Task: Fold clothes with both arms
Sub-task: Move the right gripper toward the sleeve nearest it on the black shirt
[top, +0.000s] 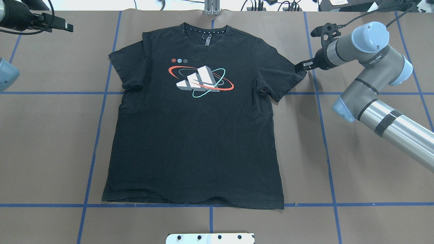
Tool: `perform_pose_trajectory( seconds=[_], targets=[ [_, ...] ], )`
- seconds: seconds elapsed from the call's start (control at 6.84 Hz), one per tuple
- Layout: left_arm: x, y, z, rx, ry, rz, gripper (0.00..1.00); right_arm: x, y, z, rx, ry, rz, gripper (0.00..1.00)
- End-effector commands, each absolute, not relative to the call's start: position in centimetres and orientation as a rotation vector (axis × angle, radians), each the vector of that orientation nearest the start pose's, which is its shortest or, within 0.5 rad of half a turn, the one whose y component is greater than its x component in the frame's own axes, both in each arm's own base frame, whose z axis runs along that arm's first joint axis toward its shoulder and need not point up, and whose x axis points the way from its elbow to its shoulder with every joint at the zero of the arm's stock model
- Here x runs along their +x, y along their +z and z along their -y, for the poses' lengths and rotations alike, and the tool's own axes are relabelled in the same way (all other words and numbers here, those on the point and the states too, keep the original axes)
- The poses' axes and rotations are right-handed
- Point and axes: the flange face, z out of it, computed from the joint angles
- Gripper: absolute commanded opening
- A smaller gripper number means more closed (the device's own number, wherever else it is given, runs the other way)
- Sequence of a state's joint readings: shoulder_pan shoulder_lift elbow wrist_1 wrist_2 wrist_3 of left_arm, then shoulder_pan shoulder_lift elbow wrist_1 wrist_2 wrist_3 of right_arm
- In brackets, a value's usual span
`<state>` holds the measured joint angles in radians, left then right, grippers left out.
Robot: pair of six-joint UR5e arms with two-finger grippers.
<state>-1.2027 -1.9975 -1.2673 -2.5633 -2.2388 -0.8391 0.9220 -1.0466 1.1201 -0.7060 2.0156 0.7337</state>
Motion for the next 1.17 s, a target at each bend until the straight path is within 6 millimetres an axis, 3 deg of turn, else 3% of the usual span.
perform_pose_trajectory(
  seconds=[0.0, 0.15, 0.44, 0.59, 0.88, 1.02],
  targets=[
    [17.8, 44.6, 65.9, 0.540, -0.039, -1.092, 1.00, -38.1, 47.7, 63.7, 0.448, -0.134, 0.892, 0.64],
    [17.8, 44.6, 65.9, 0.540, -0.039, -1.092, 1.00, -38.1, 47.8, 63.7, 0.446, -0.133, 0.890, 0.54],
    [17.8, 44.6, 65.9, 0.540, -0.039, -1.092, 1.00, -38.2, 47.7, 63.7, 0.448, -0.133, 0.890, 0.08],
    [17.8, 44.6, 65.9, 0.540, -0.039, -1.092, 1.00, -38.2, 47.7, 63.7, 0.448, -0.133, 0.890, 0.00],
    [17.7, 44.7, 65.9, 0.538, -0.039, -1.092, 1.00, -38.2, 47.0, 63.7, 0.450, -0.135, 0.906, 0.00],
    [17.8, 44.6, 65.9, 0.540, -0.039, -1.092, 1.00, -38.4, 44.2, 64.5, 0.458, -0.142, 0.948, 0.00]
  ],
)
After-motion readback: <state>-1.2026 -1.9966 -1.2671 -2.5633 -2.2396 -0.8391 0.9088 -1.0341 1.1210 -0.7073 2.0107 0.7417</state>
